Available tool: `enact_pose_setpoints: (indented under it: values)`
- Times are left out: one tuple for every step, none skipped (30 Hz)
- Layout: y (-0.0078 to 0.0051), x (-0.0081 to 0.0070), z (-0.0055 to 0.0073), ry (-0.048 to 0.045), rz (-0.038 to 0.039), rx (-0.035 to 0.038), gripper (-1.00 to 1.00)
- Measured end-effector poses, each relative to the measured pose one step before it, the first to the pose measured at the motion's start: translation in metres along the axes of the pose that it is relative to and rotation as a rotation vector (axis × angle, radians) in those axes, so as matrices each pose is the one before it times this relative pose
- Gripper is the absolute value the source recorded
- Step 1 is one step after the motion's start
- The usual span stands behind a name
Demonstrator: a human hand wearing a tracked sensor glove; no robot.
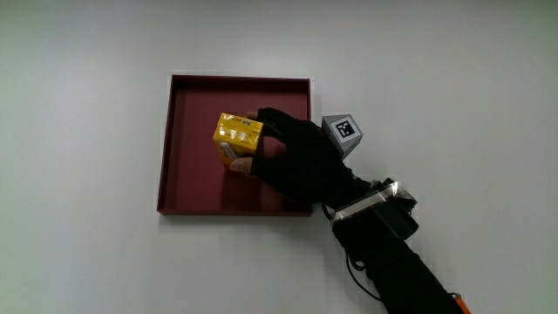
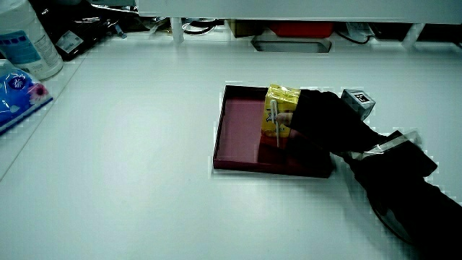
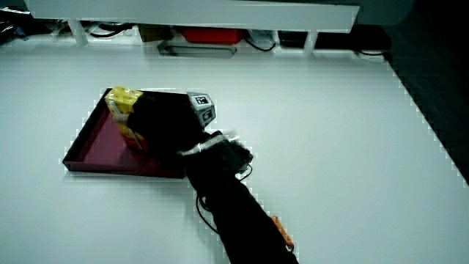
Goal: Pick ice redtea
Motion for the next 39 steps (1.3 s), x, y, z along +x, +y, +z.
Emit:
enact_pose_setpoints:
  values:
    - [-0.00025, -0.00042, -0.00100, 0.01027, -0.00235, 0.00101, 0.50]
    - [0.00031, 0.00061, -0.00030, 0.00380, 0.00900, -0.01041, 0.54]
    - [-0.00101, -0.00096, -0.00089, -0.00447, 0.00959, 0.01498, 0.58]
    - [0.00005, -0.00016, -0.00069, 0.00445, 0.01125, 0.00280, 0.62]
    - [0.00031, 0.00105, -0.00039, -0.00036, -0.00537, -0.00770, 0.65]
    - [-0.00060, -0.00187, -0.00099, 0.00954, 0.00589, 0.00341, 0.69]
    - [-0.00027, 0.00043, -0.00007, 0.00233, -0.00052, 0.00751, 0.73]
    - [0.00028, 0.00158, 0.00057, -0.00383, -0.00095, -0.00111, 0.77]
    - [-0.00038, -0.00156, -0.00087, 0.00383, 0.00485, 0.00197, 0.81]
    - [-0.00002, 0.00130, 0.00037, -0.01526, 0.00527, 0.00419, 0.85]
    - [-0.00091, -0.00157, -0.00103, -0.00001, 0.00531, 0.00753, 0.88]
    - [-0.00061, 0.00066, -0.00044, 0.00449, 0.00285, 0.00857, 0.92]
    - [-0.00024, 0.00073, -0.00024, 0.00383, 0.00904, -0.00064, 0.96]
    - [-0.00053, 0.00074, 0.00032, -0.00851, -0.00168, 0.00959, 1.00]
    - [-0.00020, 0.00054, 0.00017, 0.00409, -0.00564, 0.00262, 1.00]
    - [-0.00044, -0.00097, -0.00063, 0.01574, -0.00046, 0.00019, 1.00]
    - [-0.00043, -0.00079, -0.00011, 0.01483, 0.00727, -0.00306, 1.00]
    - [-0.00092, -0.00024, 0.00056, 0.01769, -0.00089, 0.00287, 1.00]
    - [-0.00122, -0.00110, 0.00103, 0.00654, 0.00088, 0.00779, 1.00]
    - [-0.00020, -0.00034, 0.00159, 0.00191, 0.01577, 0.00362, 1.00]
    - [-0.00089, -0.00395, -0.00011, 0.01274, 0.00887, -0.00238, 1.00]
    - [-0.00071, -0.00421, -0.00042, 0.00398, 0.01223, -0.00434, 1.00]
    - [-0.00049, -0.00682, -0.00184, 0.00217, 0.02118, -0.00976, 1.00]
    - [-0.00110, -0.00704, -0.00239, -0.00768, 0.01123, -0.00773, 1.00]
    - [-0.00086, -0.00661, -0.00238, -0.00516, 0.02443, -0.00754, 1.00]
    - [-0.00141, -0.00858, -0.00344, 0.00239, 0.01318, -0.01136, 1.00]
    - [-0.00126, -0.00660, -0.00264, 0.00142, 0.01824, -0.01328, 1.00]
    - [-0.00195, -0.00662, -0.00275, -0.00155, 0.01199, -0.00297, 1.00]
    - [-0.00222, -0.00574, -0.00243, -0.00348, 0.01200, -0.00298, 1.00]
    - [-0.00139, -0.00642, -0.00288, 0.00648, 0.01739, -0.01553, 1.00]
    - [-0.00180, -0.00473, -0.00257, 0.00008, 0.01280, -0.00855, 1.00]
    - [-0.00207, -0.00379, -0.00281, -0.00085, 0.00945, -0.00476, 1.00]
    - [-0.00171, -0.00276, -0.00297, 0.00146, 0.01394, -0.00806, 1.00]
    - [-0.00151, -0.00324, -0.00378, 0.00994, 0.01417, -0.00390, 1.00]
    - [-0.00165, -0.00205, -0.00388, 0.01055, 0.01441, -0.01427, 1.00]
    - [-0.00250, -0.00116, -0.00432, 0.01934, -0.00822, 0.00124, 1.00]
    - [-0.00154, -0.00226, -0.00467, 0.01474, -0.00633, -0.01143, 1.00]
    - [-0.00173, 0.00034, -0.00373, 0.00599, 0.00668, -0.01421, 1.00]
    - [-0.00247, 0.00082, -0.00360, -0.00217, -0.00530, -0.00455, 1.00]
